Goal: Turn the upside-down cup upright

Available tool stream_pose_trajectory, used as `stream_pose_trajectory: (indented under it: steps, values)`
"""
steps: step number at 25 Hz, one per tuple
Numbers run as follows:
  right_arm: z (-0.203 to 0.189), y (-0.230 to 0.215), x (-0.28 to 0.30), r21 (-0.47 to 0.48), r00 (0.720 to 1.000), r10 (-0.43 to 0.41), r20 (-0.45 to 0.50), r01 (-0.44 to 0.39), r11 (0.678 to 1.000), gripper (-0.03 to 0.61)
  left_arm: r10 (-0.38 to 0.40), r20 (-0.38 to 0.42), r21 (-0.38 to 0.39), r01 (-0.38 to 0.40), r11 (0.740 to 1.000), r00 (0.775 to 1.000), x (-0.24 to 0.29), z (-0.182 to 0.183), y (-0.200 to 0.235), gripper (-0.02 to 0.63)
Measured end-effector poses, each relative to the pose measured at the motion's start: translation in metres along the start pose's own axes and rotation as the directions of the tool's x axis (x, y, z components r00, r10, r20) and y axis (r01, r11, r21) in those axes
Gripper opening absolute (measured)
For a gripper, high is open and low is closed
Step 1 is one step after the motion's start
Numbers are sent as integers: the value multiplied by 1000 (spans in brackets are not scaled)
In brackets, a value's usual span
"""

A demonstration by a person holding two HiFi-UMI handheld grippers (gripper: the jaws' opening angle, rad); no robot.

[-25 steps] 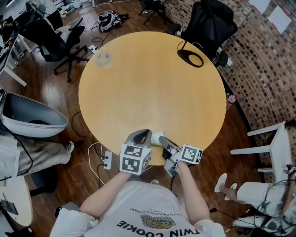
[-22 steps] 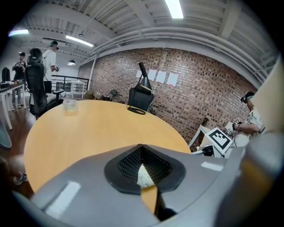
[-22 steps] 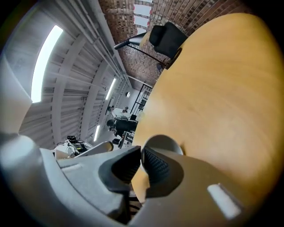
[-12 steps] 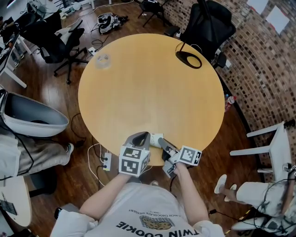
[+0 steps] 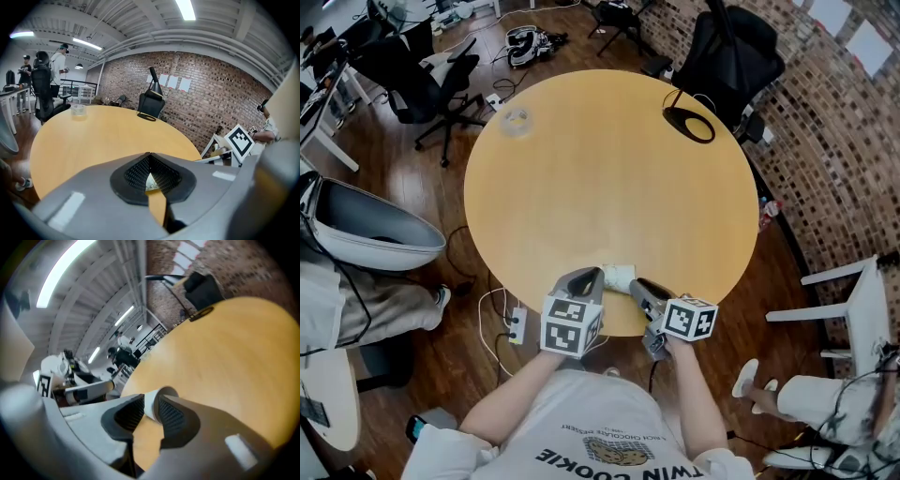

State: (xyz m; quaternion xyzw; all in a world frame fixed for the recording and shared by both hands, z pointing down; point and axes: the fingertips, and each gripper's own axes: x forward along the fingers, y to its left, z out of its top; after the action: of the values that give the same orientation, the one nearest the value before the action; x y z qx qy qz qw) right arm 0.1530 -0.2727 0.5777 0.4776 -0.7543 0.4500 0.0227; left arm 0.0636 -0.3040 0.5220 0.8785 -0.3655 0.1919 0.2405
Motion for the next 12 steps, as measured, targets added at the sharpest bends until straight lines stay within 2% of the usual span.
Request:
stream_pose_trajectory:
  steps: [1, 2, 3, 4, 6, 9, 10, 12]
  values:
    - [3, 1, -1, -129, 999, -40, -36, 35, 991, 81, 5, -1, -5, -5, 1000, 1000, -1, 0, 1, 3]
    - [7, 4, -1, -260, 995, -78, -70, 57, 964, 84, 9, -1, -9, -9, 1000, 1000, -2, -1, 3, 3]
    - [11, 8, 1, -385, 989, -111, -102, 63, 921, 91, 12, -1, -14, -12, 1000, 1000, -3, -1, 4, 3]
    - [15, 13, 6, -500, 981, -139, -137, 52, 864, 100, 15, 0, -17, -15, 1000, 1000, -3, -1, 6, 3]
    - [16, 25, 18, -692, 956, -195, -221, -12, 722, 134, 19, 2, -23, -19, 1000, 1000, -4, -1, 9, 3]
    - [6, 40, 37, -851, 890, -299, -344, -161, 499, 199, 27, 10, -29, -26, 999, 1000, -7, 1, 15, 3]
    - [2, 43, 43, -873, 869, -327, -371, -206, 443, 206, 31, 13, -32, -31, 999, 999, -9, 2, 18, 3]
    - [-8, 47, 53, -883, 829, -368, -422, -284, 372, 211, 42, 16, -42, -41, 998, 999, -12, 2, 24, 3]
